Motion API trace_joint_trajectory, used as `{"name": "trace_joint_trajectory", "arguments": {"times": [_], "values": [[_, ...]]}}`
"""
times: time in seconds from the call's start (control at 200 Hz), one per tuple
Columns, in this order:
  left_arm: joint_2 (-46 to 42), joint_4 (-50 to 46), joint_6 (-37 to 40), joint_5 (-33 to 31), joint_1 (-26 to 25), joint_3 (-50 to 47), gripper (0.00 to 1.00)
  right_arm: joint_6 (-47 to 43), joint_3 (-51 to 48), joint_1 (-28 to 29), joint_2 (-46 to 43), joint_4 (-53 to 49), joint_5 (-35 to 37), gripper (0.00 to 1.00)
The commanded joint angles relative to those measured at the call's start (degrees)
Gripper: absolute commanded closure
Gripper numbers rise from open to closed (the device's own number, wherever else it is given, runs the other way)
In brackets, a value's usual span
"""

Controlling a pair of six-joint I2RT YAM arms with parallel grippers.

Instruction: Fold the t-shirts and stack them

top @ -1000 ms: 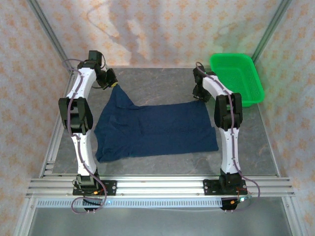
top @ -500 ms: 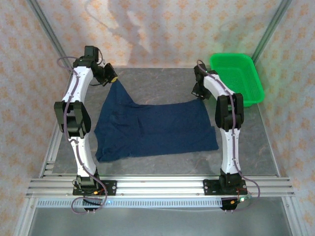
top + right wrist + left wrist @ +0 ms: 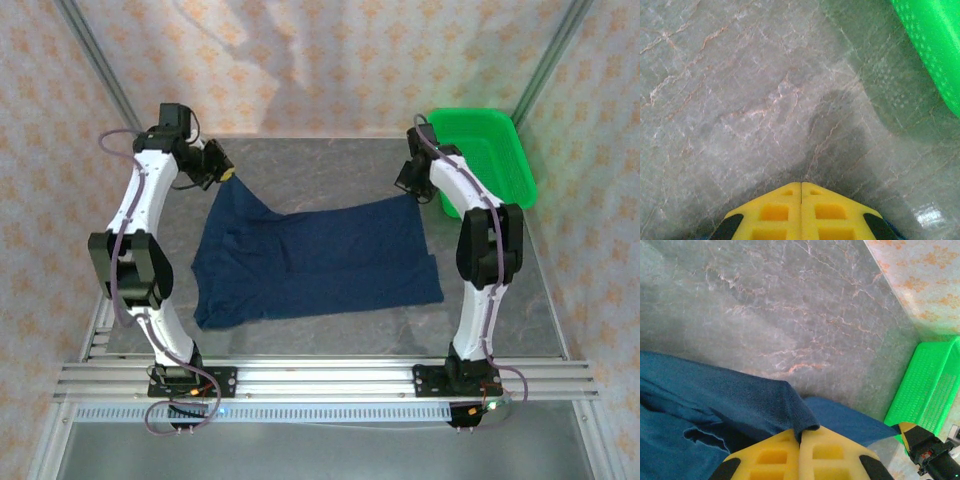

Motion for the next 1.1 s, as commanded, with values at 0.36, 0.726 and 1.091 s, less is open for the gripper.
{"name": "trace_joint_trajectory", "arguments": {"times": [0.36,0.726,1.091], "values": [[-17.3,-10.1,-3.1,-0.7,0.2,-14.2,1.0,-3.0,-10.2,-0.7,-9.8,0.6,-4.5,1.0],[-27.0,-12.9,-3.6,-3.7,1.1,-26.1,1.0,-3.1,-19.0,-0.8,-17.4,-0.7,-3.2,1.0],[-32.0,-16.8,-1.3,-5.4,4.6,-32.5,1.0,-2.2,-25.4,-1.4,-21.8,-2.6,-0.3,1.0]]}}
